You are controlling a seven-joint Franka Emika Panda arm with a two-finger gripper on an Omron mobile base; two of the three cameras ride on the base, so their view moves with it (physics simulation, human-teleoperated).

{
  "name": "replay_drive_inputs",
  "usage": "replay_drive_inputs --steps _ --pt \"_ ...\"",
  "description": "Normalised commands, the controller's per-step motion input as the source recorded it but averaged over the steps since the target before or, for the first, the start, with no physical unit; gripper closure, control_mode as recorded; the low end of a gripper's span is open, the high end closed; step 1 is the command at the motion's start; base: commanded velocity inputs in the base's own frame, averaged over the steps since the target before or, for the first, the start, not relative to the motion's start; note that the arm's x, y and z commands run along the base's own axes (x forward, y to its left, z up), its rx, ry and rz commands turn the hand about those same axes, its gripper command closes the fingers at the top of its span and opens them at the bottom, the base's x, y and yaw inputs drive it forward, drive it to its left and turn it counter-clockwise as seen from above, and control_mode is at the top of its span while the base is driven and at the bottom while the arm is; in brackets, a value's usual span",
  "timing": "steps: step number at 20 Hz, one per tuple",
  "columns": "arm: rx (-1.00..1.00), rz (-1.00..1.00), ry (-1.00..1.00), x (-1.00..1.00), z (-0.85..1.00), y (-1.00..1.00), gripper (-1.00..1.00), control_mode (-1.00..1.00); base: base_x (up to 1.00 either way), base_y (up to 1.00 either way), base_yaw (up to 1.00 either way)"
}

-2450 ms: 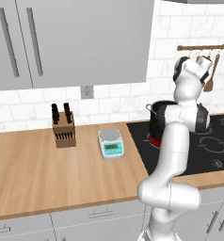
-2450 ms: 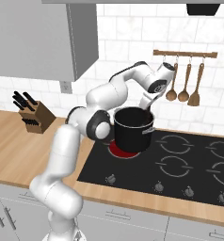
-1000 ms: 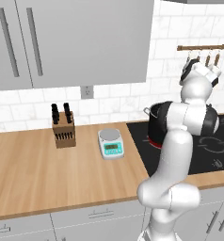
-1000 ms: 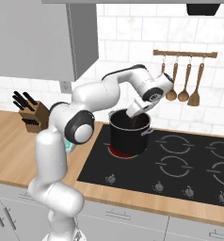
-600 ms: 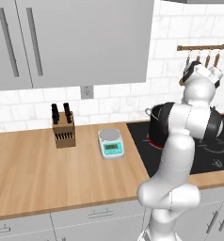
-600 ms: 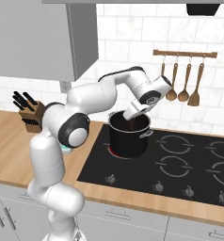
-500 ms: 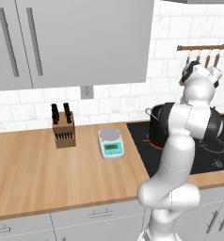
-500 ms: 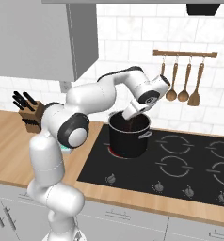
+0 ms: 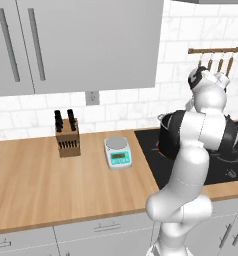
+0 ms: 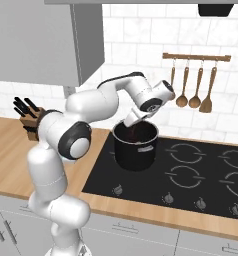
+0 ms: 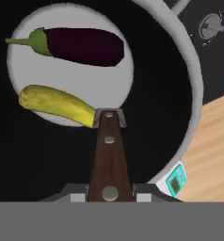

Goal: Put the eggplant and cucumber in the pot. Retrieve the spatula and lightly stir the vegetables in the pot.

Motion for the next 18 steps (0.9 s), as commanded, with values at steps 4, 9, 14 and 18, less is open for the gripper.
replay_drive_inputs --steps 4,9,14,18 --pt "-0.05 0.0 -0.02 0.08 -0.13 0.27 1.0 -1.0 0.0 0.0 0.0" --pt "-0.25 0.0 -0.14 0.31 -0.1 0.0 1.0 -1.0 0.0 0.0 0.0" --pt "-0.23 0.0 -0.19 0.36 -0.24 0.0 1.0 -1.0 0.0 0.0 0.0" --pt "-0.17 0.0 -0.21 0.23 -0.14 -0.01 1.0 -1.0 0.0 0.0 0.0"
